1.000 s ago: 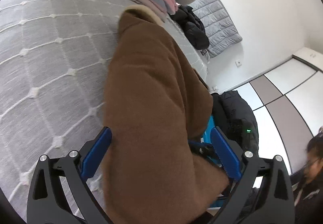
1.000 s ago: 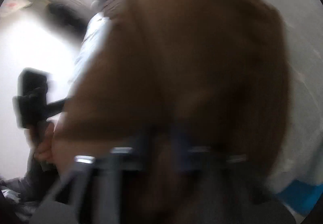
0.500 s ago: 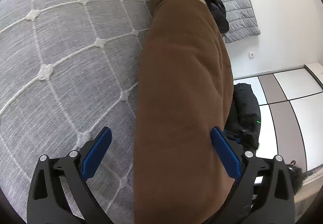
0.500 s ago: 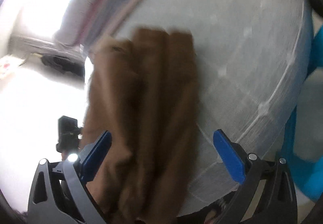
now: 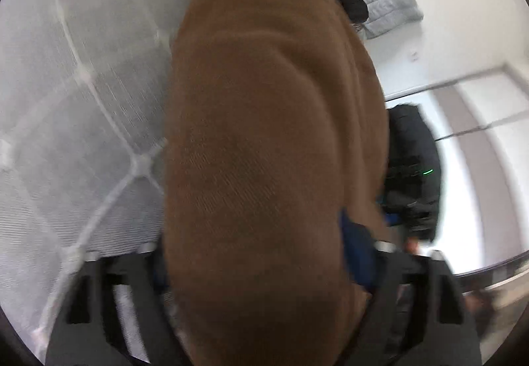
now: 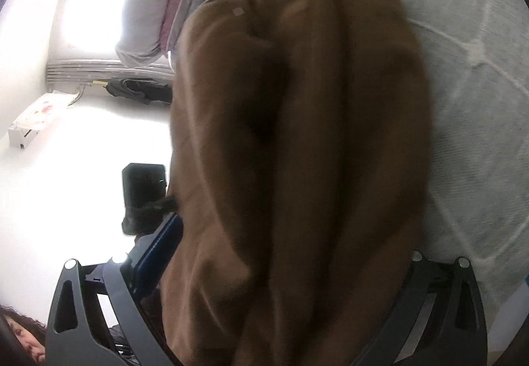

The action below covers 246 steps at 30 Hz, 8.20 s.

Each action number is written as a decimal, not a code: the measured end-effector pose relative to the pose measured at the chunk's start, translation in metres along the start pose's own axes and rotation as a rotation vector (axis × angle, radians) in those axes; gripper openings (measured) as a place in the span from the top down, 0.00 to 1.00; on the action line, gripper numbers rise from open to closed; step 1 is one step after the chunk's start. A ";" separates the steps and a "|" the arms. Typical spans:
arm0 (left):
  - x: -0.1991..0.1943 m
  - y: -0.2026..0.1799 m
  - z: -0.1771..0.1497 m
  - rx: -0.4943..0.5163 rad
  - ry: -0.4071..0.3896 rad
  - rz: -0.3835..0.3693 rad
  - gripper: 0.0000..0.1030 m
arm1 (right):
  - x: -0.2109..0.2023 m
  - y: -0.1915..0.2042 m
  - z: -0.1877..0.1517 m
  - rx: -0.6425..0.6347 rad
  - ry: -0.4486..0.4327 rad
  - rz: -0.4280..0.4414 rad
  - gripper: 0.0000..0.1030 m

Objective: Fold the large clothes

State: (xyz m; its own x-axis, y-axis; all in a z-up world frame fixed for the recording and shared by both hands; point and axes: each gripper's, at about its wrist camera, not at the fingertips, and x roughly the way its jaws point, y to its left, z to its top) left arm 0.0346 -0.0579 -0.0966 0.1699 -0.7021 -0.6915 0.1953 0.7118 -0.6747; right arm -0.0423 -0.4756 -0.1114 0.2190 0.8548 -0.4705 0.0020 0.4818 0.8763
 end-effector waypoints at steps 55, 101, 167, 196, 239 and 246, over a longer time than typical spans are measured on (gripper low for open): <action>-0.161 0.014 -0.017 0.162 -0.485 0.560 0.12 | 0.278 0.221 0.041 -0.388 -0.350 -0.420 0.07; -0.185 -0.044 -0.110 0.439 -0.531 0.721 0.11 | 0.163 0.248 -0.124 -0.538 -0.647 -0.852 0.07; -0.295 0.122 -0.044 -0.072 -0.516 0.531 0.15 | 0.335 0.246 0.075 -0.336 -0.392 -0.188 0.11; -0.270 0.055 -0.073 0.087 -0.500 0.800 0.07 | 0.327 0.324 -0.072 -0.649 -0.252 -0.859 0.07; -0.269 0.059 -0.075 0.074 -0.489 0.809 0.07 | 0.320 0.326 -0.070 -0.614 -0.304 -0.842 0.07; -0.269 0.058 -0.075 0.075 -0.489 0.809 0.08 | 0.321 0.325 -0.071 -0.612 -0.305 -0.842 0.07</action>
State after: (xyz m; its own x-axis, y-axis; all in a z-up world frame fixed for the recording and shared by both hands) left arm -0.0717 0.1739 0.0304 0.6635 0.0604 -0.7457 -0.0998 0.9950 -0.0082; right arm -0.0406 -0.0308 0.0152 0.6081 0.1617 -0.7772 -0.2035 0.9781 0.0443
